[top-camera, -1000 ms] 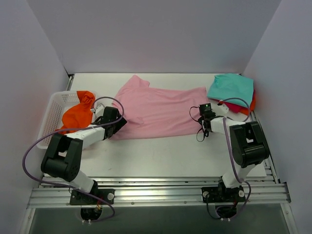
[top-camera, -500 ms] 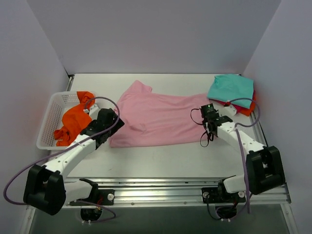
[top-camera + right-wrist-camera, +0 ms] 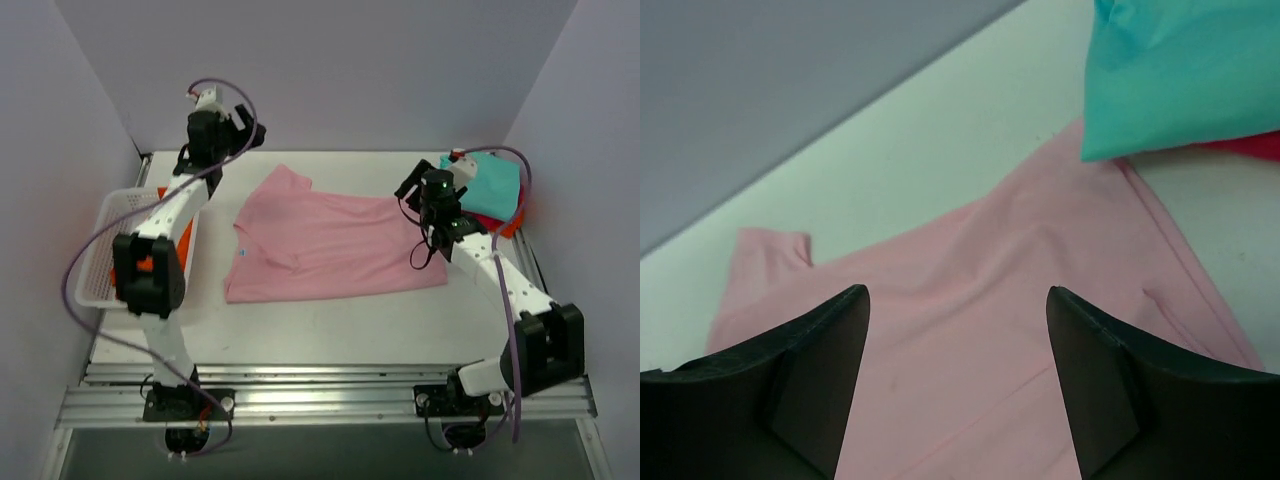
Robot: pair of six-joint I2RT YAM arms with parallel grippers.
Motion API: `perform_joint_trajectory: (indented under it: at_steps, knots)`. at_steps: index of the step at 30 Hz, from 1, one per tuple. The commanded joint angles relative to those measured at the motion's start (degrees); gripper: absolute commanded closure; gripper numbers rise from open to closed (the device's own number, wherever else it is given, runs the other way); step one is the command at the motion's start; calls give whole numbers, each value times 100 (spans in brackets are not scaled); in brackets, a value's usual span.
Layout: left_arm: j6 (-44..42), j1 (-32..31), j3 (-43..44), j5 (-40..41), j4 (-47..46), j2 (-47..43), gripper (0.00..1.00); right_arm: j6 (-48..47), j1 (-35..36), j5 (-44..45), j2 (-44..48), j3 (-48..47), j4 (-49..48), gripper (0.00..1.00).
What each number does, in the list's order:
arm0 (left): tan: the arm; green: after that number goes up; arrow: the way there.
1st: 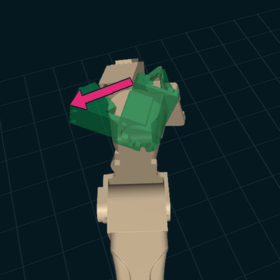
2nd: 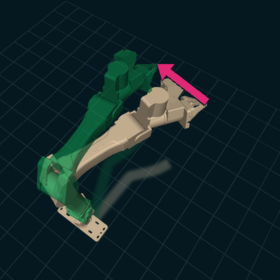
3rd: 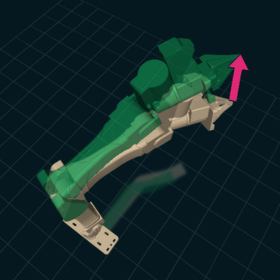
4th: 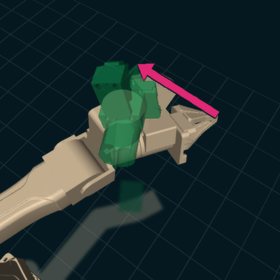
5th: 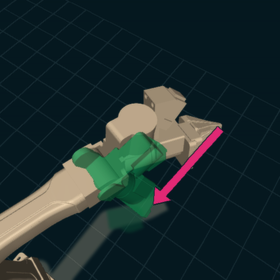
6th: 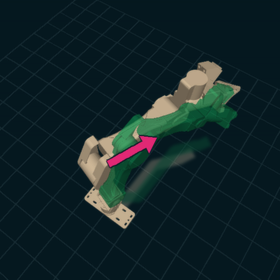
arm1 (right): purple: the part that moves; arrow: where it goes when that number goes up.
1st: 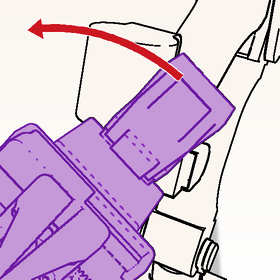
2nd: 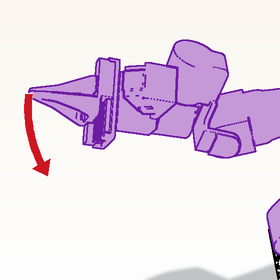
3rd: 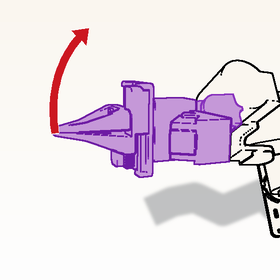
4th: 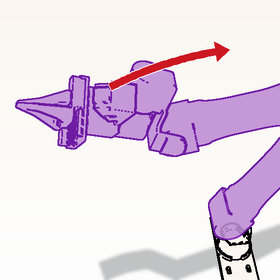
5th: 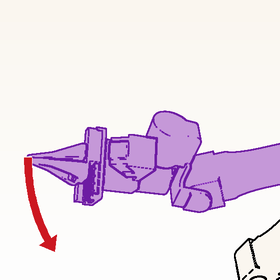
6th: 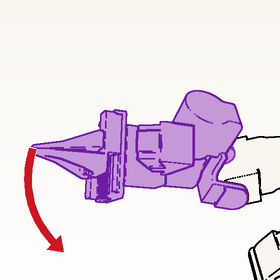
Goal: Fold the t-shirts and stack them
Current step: Fold the flattened tshirt in 1/3 of the way, then grap the side of the flattened tshirt furthest away from the robot with both arms
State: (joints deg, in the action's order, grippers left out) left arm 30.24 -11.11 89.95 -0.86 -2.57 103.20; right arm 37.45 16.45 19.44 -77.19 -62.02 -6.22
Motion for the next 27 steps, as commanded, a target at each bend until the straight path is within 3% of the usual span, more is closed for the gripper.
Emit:
perform_joint_trajectory:
  at_steps: [1, 6, 9, 12, 19, 23, 27]
  knots:
    - [-1035, 232, 1565, -2012, 403, 1629, 6, -546, -89, -863, -278, 392, -739, 33]
    - [-1381, 425, 4637, -2637, 1468, 3968, 6, -634, -177, -977, -420, 471, -767, 35]
    - [-1109, 593, 5975, -2770, 1907, 5059, 6, -634, -238, -1083, -297, 664, -960, 35]
    - [-968, 663, 6761, -2814, 2102, 5859, 6, -643, -282, -1127, -244, 744, -1031, 36]
    - [-431, 769, 6939, -2402, 2146, 6370, 6, -599, -318, -1188, -271, 797, -1101, 36]
    - [-203, 777, 7045, -2743, 2296, 6520, 6, -572, -326, -1136, -288, 840, -1145, 36]
    - [-492, 602, 6983, -2893, 2453, 6494, 6, -546, -361, -1162, -385, 840, -1136, 36]
